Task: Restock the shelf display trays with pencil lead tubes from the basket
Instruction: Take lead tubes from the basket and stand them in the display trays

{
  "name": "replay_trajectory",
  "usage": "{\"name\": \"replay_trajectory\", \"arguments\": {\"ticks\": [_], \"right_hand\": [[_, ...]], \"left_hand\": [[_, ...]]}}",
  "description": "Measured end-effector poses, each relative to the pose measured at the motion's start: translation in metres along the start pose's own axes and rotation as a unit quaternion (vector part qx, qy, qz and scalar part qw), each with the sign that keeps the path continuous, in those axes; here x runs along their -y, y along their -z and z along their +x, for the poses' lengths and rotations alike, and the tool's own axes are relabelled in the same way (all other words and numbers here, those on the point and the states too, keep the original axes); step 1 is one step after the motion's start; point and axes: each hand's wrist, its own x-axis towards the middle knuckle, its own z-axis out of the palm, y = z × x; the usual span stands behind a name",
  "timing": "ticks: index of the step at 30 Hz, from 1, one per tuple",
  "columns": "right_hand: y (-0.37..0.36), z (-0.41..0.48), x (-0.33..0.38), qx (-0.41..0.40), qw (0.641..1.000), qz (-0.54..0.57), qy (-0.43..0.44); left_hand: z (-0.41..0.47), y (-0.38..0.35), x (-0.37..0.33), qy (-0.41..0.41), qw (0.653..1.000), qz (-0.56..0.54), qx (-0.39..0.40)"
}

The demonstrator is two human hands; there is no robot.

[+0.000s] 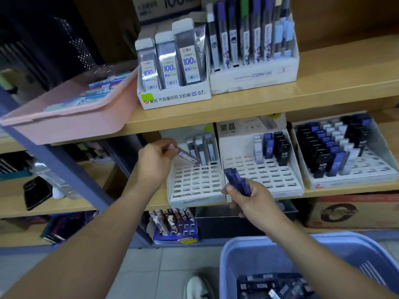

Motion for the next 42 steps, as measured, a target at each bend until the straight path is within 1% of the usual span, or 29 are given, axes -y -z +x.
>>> {"name": "replay_trajectory", "arguments": {"ticks": [4,9,12,15,20,25,30,36,42], "right_hand": [[-0.005,0.016,0.0,0.01,0.998,-0.058,0.014],[-0.007,0.021,-0.008,0.041,0.992,-0.121,0.018],[-0.006,0.022,-0.012,0.042,0.992,-0.12,0.017],[-0.006,0.023,-0.012,0.041,0.99,-0.134,0.034],[-0.005,0.024,-0.017,0.063,0.976,-0.197,0.06],[-0.003,0.023,-0.015,0.068,0.964,-0.241,0.091],[-0.002,0.024,-0.014,0.074,0.967,-0.227,0.094],[-0.003,0.025,-0.014,0.067,0.976,-0.192,0.082],[-0.004,0.024,-0.012,0.061,0.981,-0.17,0.066]], "left_hand": [[0.009,-0.006,0.011,-0.039,0.998,0.036,0.033],[0.018,-0.002,0.011,-0.063,0.995,0.04,0.066],[0.02,0.0,0.008,-0.069,0.996,0.022,0.059],[0.024,0.002,0.006,-0.044,0.998,-0.002,0.047],[0.02,0.0,0.0,-0.092,0.989,0.069,0.094],[0.021,0.0,0.001,-0.14,0.977,0.125,0.098],[0.025,-0.004,0.004,-0.119,0.978,0.125,0.117],[0.03,-0.014,-0.006,-0.139,0.972,0.123,0.143],[0.031,-0.018,-0.006,-0.078,0.986,0.07,0.133]]}}
